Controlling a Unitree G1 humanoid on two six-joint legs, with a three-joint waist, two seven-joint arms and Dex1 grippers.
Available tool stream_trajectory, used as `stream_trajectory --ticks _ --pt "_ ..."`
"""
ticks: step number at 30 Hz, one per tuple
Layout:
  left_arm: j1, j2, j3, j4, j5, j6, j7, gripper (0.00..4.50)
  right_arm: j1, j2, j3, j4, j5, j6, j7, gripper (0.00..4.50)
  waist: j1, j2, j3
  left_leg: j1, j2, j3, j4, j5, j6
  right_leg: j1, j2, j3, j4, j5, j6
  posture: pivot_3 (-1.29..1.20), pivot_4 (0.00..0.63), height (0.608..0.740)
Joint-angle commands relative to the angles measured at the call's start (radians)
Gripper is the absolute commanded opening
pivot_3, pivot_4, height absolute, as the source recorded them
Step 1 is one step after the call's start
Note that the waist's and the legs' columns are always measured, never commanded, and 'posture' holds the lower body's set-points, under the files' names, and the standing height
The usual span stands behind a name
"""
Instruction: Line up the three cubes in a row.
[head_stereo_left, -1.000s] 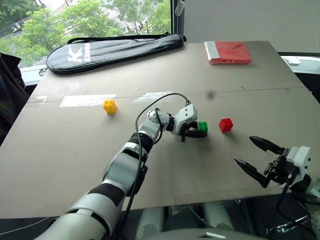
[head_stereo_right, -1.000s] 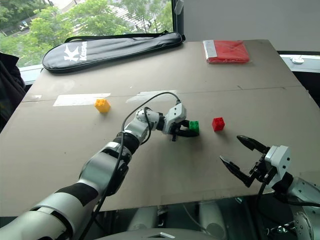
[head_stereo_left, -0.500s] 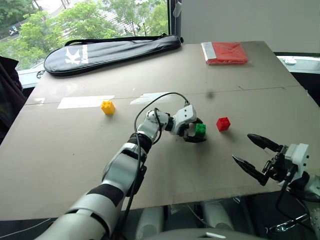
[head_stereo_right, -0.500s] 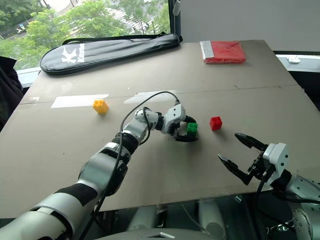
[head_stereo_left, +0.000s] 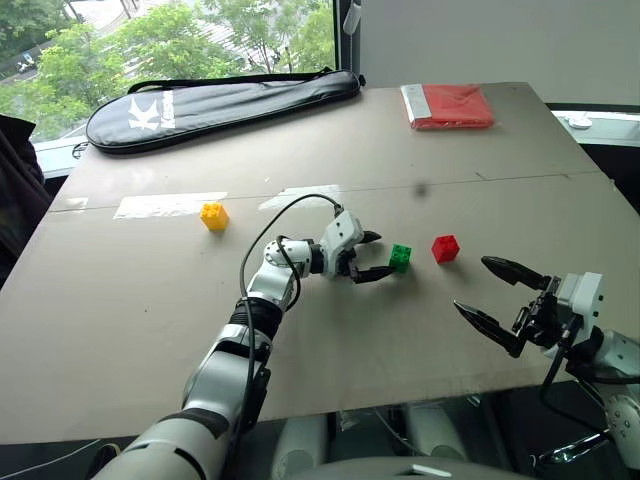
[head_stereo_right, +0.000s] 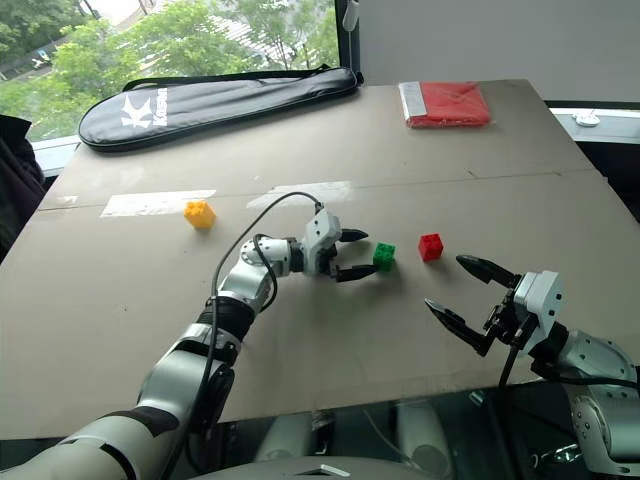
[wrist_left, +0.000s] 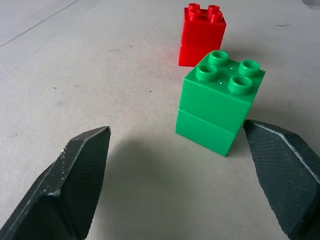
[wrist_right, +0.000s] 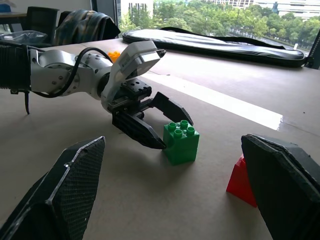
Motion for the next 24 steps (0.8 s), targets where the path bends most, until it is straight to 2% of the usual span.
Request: stream_trajectory --ticks 1,9,24 --pt "0.041 -0.02 -0.028 -0.023 -0.008 0.047 -0.017 4.39 0.0 -0.009 -0.013 -0.01 0.006 -0.016 0.011 4.5 0.002 0.0 0.0 0.0 0.0 0.0 0.0 0.0 0.0 0.0 0.0 0.0 0.0 0.0 0.0 0.0 0.15 0.701" --pt "0.054 -0.034 -0.064 -0.057 0.006 0.06 -0.024 4.39 0.012 0.003 -0.014 -0.001 -0.005 -0.039 0.009 4.5 0.004 0.0 0.0 -0.001 -0.001 0.0 0.0 0.0 0.0 0.0 -0.001 0.0 -0.001 -0.001 -0.001 0.0 0.15 0.701" --pt "0.012 -0.071 -0.074 -0.002 0.023 0.032 0.029 4.39 0.022 0.016 -0.016 0.011 -0.019 -0.071 0.001 4.5 0.029 0.0 0.0 -0.001 -0.002 0.0 0.0 0.0 0.0 0.0 -0.002 0.0 -0.002 -0.001 -0.001 0.0 0.15 0.701"
